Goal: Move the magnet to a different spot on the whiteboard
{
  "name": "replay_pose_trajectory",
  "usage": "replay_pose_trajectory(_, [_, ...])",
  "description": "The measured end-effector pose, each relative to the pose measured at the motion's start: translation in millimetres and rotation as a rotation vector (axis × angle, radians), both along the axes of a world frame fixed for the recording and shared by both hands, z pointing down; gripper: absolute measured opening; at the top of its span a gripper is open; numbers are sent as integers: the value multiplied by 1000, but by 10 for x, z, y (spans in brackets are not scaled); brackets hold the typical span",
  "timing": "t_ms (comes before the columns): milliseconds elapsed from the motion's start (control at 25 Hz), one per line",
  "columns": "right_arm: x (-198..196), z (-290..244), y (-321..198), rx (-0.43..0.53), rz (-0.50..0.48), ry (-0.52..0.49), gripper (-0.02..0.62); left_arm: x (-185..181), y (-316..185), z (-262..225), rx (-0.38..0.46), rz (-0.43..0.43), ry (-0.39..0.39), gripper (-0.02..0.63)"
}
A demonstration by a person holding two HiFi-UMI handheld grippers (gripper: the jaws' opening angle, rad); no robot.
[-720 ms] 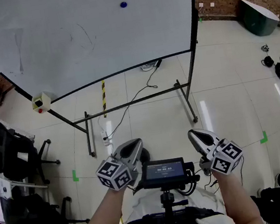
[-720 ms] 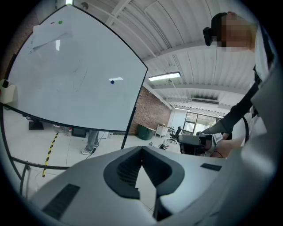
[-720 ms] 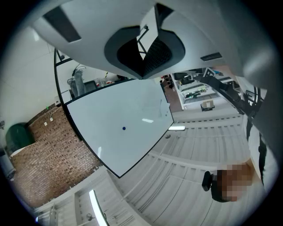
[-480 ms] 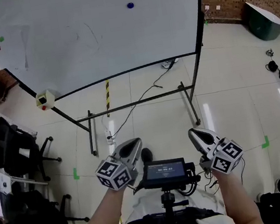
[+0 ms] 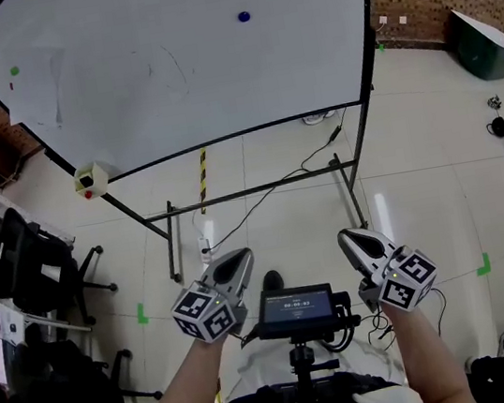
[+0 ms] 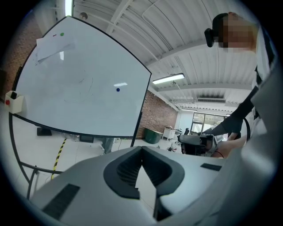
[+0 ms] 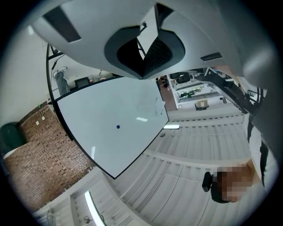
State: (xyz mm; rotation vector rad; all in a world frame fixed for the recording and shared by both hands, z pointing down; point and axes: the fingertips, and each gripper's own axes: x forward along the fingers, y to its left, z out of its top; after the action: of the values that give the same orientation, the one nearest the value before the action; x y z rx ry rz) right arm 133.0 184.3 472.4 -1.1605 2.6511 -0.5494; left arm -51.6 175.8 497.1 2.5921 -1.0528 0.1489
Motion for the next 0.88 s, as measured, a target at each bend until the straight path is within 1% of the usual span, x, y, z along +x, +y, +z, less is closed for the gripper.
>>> replay_pose_trajectory(120, [35, -44, -28, 12, -2, -1, 32, 35, -46, -50, 11, -7, -5, 26])
replay_pose_trajectory(440, [111, -169, -149, 34, 10, -13, 32, 152, -178, -183, 37, 13, -17, 26])
replay_pose_trajectory(600, [162, -202, -301, 41, 18, -8, 32, 223, -344, -245, 48, 26, -13, 26])
replay_pose_trajectory(880, [128, -158, -600, 25, 21, 30, 32, 226, -763, -175, 33, 30, 17, 26])
